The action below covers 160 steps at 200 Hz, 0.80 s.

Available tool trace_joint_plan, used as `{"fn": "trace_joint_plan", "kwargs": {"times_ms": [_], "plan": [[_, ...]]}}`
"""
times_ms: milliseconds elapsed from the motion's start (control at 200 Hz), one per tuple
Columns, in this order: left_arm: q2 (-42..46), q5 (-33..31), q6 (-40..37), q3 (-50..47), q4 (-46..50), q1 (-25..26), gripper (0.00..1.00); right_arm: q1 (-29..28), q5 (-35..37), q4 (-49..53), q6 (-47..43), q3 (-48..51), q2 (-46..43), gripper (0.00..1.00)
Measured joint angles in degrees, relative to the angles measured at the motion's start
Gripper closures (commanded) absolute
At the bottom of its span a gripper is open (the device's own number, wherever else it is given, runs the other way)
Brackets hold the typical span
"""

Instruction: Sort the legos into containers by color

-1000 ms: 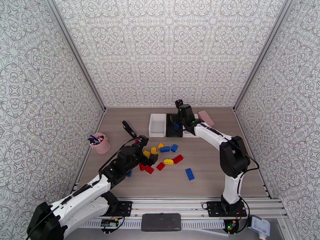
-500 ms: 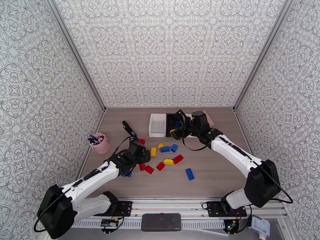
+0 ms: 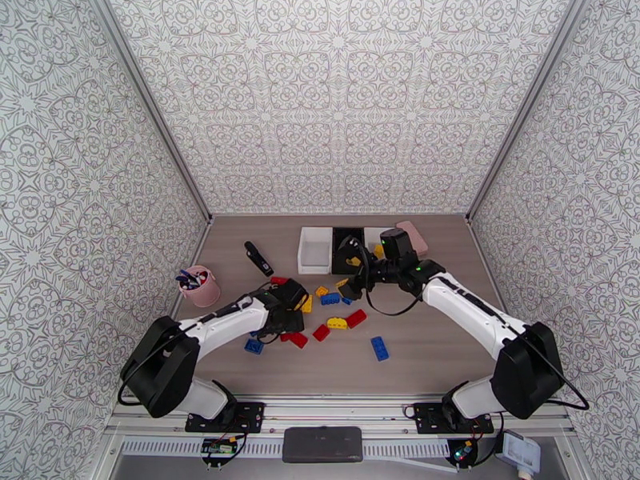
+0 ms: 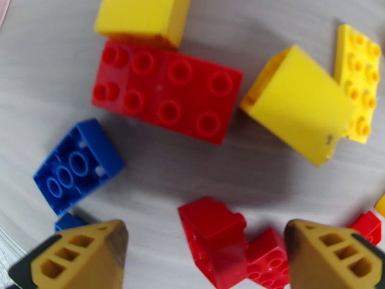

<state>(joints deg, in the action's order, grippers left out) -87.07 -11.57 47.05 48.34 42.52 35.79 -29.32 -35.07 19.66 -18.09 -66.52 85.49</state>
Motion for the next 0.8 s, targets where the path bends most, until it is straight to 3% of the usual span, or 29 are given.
{"fn": "trace_joint_plan", "kwargs": {"times_ms": [660, 800], "plan": [[-1.6, 1.1, 2.4, 0.0, 1.3, -0.4, 0.68, 0.0, -0.2, 2.3, -1.1, -1.4, 1.0, 0.07], [-1.6, 1.3, 2.5, 0.0, 1.4, -0.7, 0.73, 0.0, -0.1, 2.3, -1.1, -1.5, 1.3, 0.06]]}}
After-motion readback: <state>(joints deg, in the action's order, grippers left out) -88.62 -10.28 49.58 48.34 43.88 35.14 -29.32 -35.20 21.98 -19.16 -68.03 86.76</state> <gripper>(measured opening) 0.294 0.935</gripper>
